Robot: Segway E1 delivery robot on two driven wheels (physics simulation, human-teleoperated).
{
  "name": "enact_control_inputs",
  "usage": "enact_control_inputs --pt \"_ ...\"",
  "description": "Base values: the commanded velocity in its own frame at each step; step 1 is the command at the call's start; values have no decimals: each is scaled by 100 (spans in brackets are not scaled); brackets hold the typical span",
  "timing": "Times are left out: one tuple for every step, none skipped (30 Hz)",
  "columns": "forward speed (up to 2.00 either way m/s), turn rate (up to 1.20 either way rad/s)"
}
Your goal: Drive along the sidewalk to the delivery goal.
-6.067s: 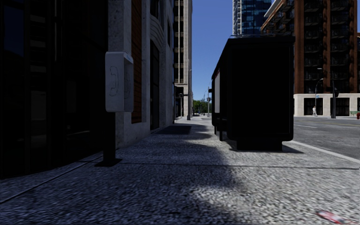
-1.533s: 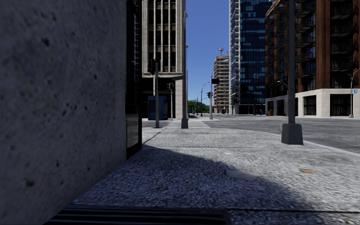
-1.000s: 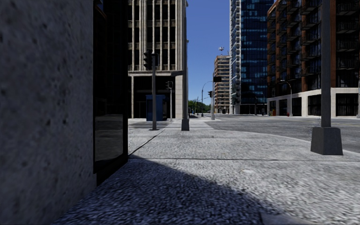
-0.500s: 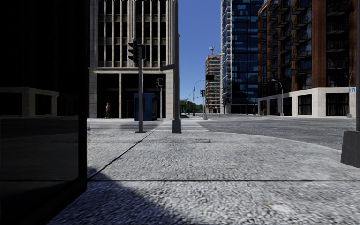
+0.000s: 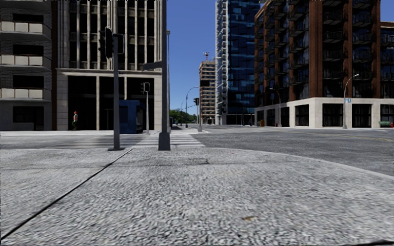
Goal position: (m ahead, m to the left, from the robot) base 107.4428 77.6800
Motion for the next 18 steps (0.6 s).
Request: enact_control_inputs --pt "190 -40" --pt "190 -40" --pt "190 -40" --pt "190 -40" --pt "190 -40" --pt "190 -40" --pt "190 -40" --pt "190 -40" --pt "190 -40" --pt "190 -40" --pt "190 -40" --pt "190 -40" --pt "190 -40" --pt "190 -40" --pt "190 -40" --pt "192 -2" --pt "195 0" --pt "197 0"
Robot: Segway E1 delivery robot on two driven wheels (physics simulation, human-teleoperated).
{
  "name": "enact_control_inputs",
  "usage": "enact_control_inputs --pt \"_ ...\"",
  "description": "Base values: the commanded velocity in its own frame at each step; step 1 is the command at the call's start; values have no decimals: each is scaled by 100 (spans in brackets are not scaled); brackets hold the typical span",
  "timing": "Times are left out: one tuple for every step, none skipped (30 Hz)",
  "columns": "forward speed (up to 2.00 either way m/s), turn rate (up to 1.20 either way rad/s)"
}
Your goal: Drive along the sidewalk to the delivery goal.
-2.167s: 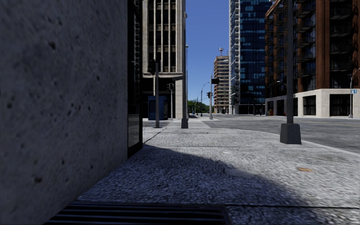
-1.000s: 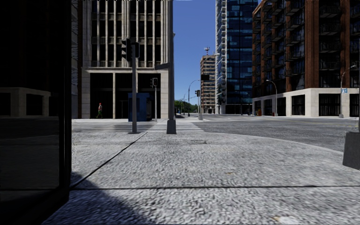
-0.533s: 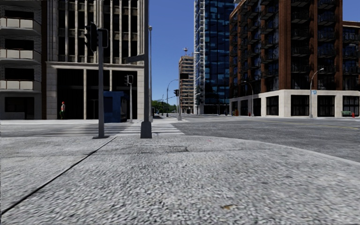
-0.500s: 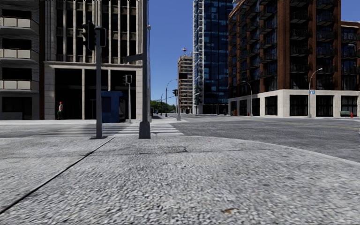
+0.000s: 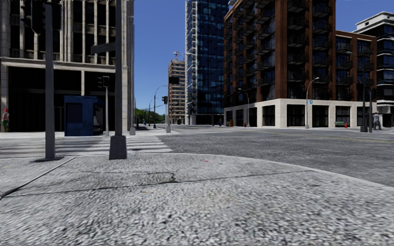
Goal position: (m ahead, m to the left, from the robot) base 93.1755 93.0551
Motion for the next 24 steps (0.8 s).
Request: enact_control_inputs --pt "198 0" --pt "198 0" --pt "199 0" --pt "199 4" --pt "199 21" --pt "199 21" --pt "199 31" --pt "199 35" --pt "199 38" --pt "199 38" --pt "199 40" --pt "199 41" --pt "199 44" --pt "199 44" --pt "199 45" --pt "199 48" --pt "199 49" --pt "199 51" --pt "199 51" --pt "199 51" --pt "199 51" --pt "199 51" --pt "199 51" --pt "199 51"
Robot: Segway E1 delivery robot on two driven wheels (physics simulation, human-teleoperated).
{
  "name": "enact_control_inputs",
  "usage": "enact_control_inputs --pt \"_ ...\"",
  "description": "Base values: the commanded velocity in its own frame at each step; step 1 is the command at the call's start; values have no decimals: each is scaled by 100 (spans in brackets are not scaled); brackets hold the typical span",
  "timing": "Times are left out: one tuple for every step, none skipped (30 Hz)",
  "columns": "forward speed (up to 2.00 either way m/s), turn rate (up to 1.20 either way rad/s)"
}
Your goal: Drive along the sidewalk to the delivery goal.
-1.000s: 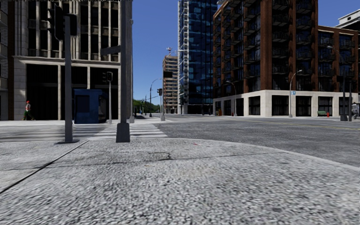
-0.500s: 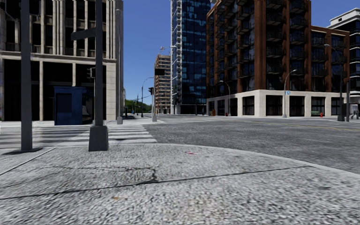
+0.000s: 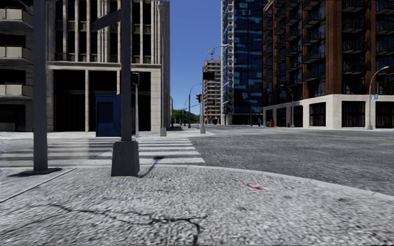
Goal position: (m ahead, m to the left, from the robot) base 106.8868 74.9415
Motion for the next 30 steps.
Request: enact_control_inputs --pt "199 41" --pt "199 0" --pt "199 0" --pt "199 0" --pt "199 0" --pt "197 0" --pt "197 0" --pt "185 0" --pt "145 0" --pt "126 0" --pt "126 0" --pt "121 0" --pt "119 0" --pt "119 0" --pt "119 0" --pt "119 0" --pt "119 0" --pt "119 0" --pt "119 0" --pt "119 0" --pt "119 0" --pt "119 0" --pt "119 0" --pt "119 0" --pt "119 0" --pt "119 1" --pt "119 12" --pt "119 12" --pt "119 19" --pt "119 21"
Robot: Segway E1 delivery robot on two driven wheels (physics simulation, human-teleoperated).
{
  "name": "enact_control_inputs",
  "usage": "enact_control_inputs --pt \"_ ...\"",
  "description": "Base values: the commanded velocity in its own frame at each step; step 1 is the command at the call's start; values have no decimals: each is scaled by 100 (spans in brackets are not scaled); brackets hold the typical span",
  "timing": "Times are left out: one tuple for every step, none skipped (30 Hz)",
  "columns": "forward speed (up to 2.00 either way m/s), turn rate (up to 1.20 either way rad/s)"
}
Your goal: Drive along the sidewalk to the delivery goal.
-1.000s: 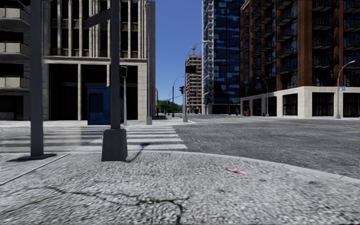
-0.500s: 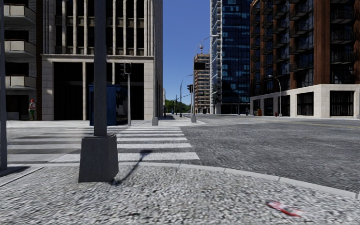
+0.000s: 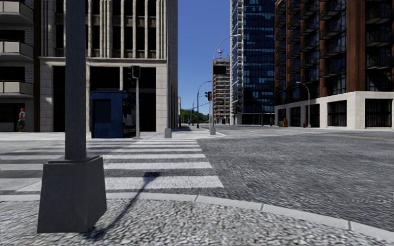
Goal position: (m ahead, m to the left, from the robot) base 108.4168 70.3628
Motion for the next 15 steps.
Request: enact_control_inputs --pt "119 20" --pt "119 20" --pt "119 7" --pt "119 0" --pt "119 0" --pt "119 0" --pt "119 0" --pt "119 0" --pt "119 3" --pt "119 3" --pt "119 5" --pt "119 10" --pt "119 14" --pt "119 16" --pt "119 16"
